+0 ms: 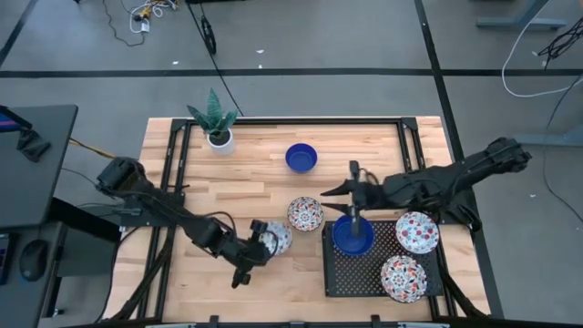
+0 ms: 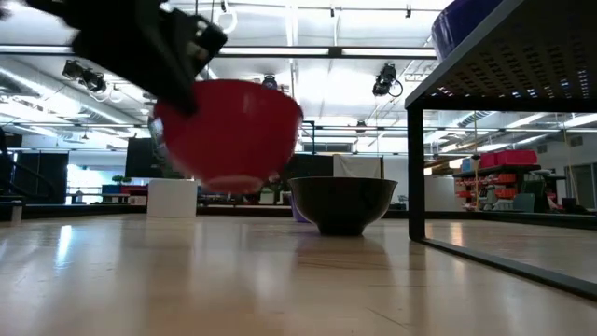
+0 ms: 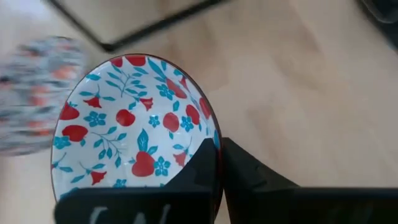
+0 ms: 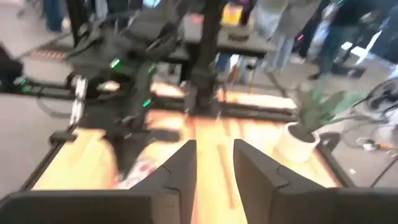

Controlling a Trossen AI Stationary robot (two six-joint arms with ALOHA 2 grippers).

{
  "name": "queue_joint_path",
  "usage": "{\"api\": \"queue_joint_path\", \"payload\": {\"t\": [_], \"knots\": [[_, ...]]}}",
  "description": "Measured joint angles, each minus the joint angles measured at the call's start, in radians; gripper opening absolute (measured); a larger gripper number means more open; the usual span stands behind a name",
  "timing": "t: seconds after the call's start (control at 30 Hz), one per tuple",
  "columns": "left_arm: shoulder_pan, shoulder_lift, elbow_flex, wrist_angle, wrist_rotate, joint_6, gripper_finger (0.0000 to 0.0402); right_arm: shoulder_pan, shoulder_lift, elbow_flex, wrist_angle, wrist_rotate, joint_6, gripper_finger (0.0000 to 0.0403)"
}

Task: Pick & Place Mini bowls
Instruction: Stack the red patterned bowl on the red patterned bowl on the shelf

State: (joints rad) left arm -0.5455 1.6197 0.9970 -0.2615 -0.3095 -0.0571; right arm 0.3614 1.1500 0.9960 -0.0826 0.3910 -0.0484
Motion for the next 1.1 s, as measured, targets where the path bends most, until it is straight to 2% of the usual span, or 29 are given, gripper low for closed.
{"api": "queue_joint_path", "payload": {"t": [0.23, 0.37, 0.43, 0.6, 0.83, 1.1], "knots": [[0.036, -0.077, 0.167, -0.267, -0.112, 0.093, 0.0011, 0.0, 0.163, 0.231, -0.26, -0.133, -0.046, 0.0143], [0.058, -0.084, 0.283, -0.34, -0.099, 0.19, 0.0011, 0.001, 0.26, 0.356, -0.396, -0.183, -0.144, 0.0165], [0.069, -0.084, 0.334, -0.344, -0.071, 0.239, 0.0011, 0.0, 0.296, 0.394, -0.407, -0.205, -0.203, 0.0171], [0.097, -0.084, 0.409, -0.37, -0.043, 0.318, 0.0011, 0.0, 0.342, 0.449, -0.419, -0.344, -0.308, 0.0175], [0.134, -0.084, 0.432, -0.37, -0.042, 0.368, 0.0011, -0.005, 0.361, 0.457, -0.428, -0.343, -0.309, 0.0166], [0.177, -0.084, 0.432, -0.366, -0.026, 0.368, 0.0012, -0.029, 0.396, 0.456, -0.454, -0.266, -0.308, 0.0164]]}}
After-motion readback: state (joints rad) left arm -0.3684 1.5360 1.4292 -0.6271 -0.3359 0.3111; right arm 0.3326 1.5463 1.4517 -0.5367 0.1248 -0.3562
